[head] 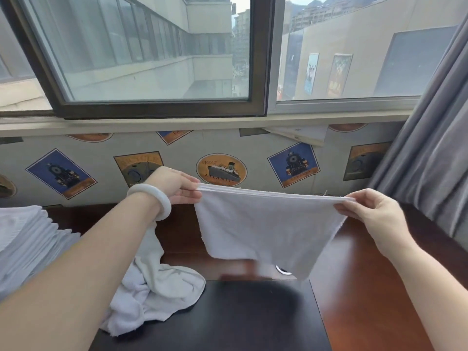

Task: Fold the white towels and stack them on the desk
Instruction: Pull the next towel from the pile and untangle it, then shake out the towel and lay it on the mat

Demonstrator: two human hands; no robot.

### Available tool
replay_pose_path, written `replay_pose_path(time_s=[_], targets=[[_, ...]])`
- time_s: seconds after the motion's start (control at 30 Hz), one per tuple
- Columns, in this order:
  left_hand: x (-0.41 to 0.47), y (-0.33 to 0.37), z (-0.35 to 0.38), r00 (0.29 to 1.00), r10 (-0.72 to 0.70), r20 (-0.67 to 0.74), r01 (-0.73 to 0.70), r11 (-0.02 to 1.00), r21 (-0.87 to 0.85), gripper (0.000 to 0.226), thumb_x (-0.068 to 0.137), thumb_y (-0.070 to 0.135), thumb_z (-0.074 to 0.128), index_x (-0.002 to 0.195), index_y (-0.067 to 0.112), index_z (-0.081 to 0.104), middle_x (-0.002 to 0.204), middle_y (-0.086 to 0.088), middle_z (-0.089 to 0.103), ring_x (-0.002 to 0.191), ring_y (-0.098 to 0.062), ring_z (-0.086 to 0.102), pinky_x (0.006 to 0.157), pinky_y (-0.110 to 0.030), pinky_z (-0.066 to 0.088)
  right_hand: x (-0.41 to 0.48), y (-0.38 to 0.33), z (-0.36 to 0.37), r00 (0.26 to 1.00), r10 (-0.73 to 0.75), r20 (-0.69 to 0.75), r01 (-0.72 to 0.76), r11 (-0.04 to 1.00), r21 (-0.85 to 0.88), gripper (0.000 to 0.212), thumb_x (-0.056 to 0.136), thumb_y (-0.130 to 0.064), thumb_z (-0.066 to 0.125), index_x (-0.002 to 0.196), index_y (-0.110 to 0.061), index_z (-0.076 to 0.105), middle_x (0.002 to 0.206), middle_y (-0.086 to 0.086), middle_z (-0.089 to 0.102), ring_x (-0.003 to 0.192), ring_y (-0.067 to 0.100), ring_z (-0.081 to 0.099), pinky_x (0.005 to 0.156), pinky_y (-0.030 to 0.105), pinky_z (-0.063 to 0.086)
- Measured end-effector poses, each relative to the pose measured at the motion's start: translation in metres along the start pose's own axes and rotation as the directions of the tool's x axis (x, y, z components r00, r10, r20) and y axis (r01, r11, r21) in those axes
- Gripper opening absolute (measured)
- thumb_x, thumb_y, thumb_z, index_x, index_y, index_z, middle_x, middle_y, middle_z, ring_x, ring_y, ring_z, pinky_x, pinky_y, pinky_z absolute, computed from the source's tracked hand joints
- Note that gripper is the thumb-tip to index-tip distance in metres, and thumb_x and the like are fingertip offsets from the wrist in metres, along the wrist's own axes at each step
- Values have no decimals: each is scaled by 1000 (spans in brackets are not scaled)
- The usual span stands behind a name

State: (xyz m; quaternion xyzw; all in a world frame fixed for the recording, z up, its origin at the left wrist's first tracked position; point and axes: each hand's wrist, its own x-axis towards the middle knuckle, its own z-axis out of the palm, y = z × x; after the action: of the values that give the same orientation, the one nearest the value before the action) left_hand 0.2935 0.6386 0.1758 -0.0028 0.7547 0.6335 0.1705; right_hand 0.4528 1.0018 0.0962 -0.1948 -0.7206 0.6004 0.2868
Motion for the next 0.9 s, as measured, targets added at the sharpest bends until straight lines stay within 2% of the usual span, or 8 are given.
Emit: replay_pose_path(time_s=[0.13, 0.23, 0.3, 0.37, 0.43, 0.53, 0.7, 0.9], targets=[[-31, -28, -10, 998, 59, 4, -58, 997, -48, 11, 84, -9, 67, 95, -11, 68, 82, -25, 70, 74, -32, 70, 68, -38, 62, -48, -9, -14, 998, -55, 20, 56, 997, -49, 3, 85, 0, 70, 88, 0, 69, 90, 3, 75, 81, 5, 68, 76, 8, 50], [-53, -103, -4, 999, -36, 22, 38, 997, -72, 7, 85, -4, 69, 90, -9, 68, 73, -22, 66, 65, -29, 68, 64, -38, 62, -95, 32, -12, 997, 72, -23, -75, 989, -127, 2, 85, 1, 69, 84, 1, 70, 81, 5, 74, 62, -7, 64, 61, 1, 42], [-60, -169, 6, 987, -161, 14, 162, 986, -45, 3, 85, -6, 68, 85, -9, 66, 71, -20, 63, 58, -25, 66, 60, -37, 62, -127, 77, -8, 974, 210, -81, -223, 950, -217, 5, 82, 5, 70, 82, 0, 71, 80, 11, 73, 54, -8, 62, 55, 3, 39], [-65, -239, 16, 943, -332, -1, 332, 943, -30, 4, 86, -11, 65, 83, -9, 63, 69, -19, 60, 53, -24, 64, 52, -37, 60, -157, 131, -6, 917, 379, -124, -399, 861, -315, 14, 78, 5, 72, 85, -8, 69, 87, 10, 72, 67, -2, 64, 64, 12, 44], [-74, -297, 25, 890, -456, -17, 456, 890, -3, 2, 87, -14, 62, 89, -13, 63, 70, -21, 61, 53, -27, 63, 48, -35, 58, -182, 184, -8, 834, 534, -139, -543, 750, -378, 23, 74, -1, 73, 89, -16, 63, 96, 6, 68, 83, 15, 65, 80, 31, 49], [-90, -352, 32, 837, -545, -47, 546, 837, 27, 9, 88, -11, 62, 96, -14, 65, 76, -23, 63, 60, -29, 65, 52, -34, 59, -209, 229, -15, 722, 668, -182, -685, 650, -330, 30, 73, 1, 71, 94, -12, 55, 103, 11, 64, 75, 27, 72, 85, 48, 56], [-95, -370, 36, 847, -519, -117, 523, 852, 2, 2, 90, -2, 64, 89, -4, 63, 82, -21, 64, 68, -31, 67, 63, -38, 60, -222, 224, -16, 673, 708, -214, -738, 623, -259, 25, 82, 7, 64, 100, -6, 52, 95, 11, 63, 69, 28, 72, 83, 46, 57], [-123, -369, 36, 900, -395, -186, 429, 878, 213, 17, 82, -14, 55, 82, 2, 49, 83, -20, 59, 60, -29, 68, 61, -34, 59, -235, 217, -25, 669, 715, -203, -736, 598, -316, 28, 83, 9, 63, 105, -3, 52, 92, 15, 65, 68, 31, 70, 70, 39, 56]])
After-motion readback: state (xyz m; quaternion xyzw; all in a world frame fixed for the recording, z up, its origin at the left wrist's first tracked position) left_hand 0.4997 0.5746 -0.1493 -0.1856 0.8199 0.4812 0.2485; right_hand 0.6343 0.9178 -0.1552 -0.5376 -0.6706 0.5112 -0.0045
